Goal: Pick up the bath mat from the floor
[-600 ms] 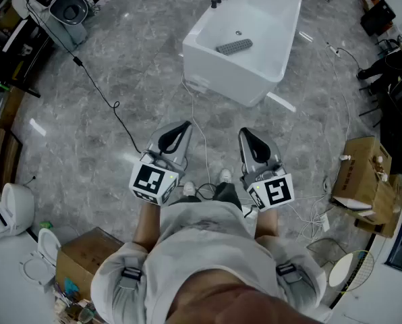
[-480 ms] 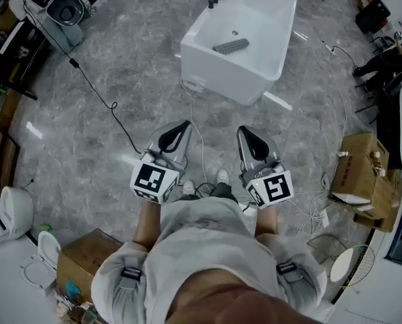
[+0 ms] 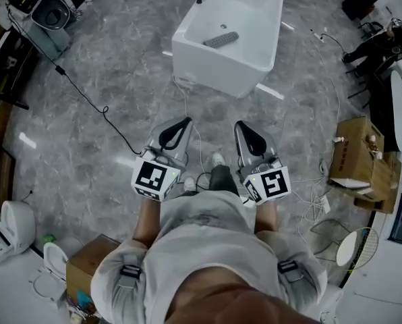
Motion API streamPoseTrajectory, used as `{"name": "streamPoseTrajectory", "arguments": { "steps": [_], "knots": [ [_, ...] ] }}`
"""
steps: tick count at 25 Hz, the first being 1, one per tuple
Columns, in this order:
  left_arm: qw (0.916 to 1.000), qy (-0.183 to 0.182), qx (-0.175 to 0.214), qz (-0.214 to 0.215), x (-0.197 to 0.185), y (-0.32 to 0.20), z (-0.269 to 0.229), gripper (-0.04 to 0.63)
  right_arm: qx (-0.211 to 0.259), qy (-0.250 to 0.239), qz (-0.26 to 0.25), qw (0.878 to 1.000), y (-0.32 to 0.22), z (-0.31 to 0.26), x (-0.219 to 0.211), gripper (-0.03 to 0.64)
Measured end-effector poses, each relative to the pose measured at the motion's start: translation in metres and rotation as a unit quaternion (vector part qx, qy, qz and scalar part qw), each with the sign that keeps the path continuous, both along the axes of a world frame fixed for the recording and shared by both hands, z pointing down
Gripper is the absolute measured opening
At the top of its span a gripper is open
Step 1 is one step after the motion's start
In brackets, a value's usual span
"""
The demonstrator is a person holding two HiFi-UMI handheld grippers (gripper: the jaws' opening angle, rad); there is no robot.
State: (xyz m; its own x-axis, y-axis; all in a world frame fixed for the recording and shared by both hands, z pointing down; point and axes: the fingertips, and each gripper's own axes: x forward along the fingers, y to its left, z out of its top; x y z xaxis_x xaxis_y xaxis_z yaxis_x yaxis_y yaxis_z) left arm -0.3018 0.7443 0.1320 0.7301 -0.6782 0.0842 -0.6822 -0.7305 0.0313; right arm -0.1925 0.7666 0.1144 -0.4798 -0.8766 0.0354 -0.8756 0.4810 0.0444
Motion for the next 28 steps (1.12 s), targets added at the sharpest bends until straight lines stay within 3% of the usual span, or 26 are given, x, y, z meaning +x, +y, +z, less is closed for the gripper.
{"name": "streamPoseTrajectory", "arguments": {
  "steps": [9, 28],
  "knots": [
    [0.9997, -0.011, -0.015, 0.014, 0.028, -0.043, 0.016, 0.005, -0.010, -0.005, 0.016, 1.000, -0.042, 0.011, 0.028, 0.002],
    [0.9973, -0.058, -0.011, -0.044, 0.099, -0.216, 0.012, 0.005, -0.006, -0.030, -0.053, 0.998, -0.229, 0.008, 0.097, 0.002]
  ]
}}
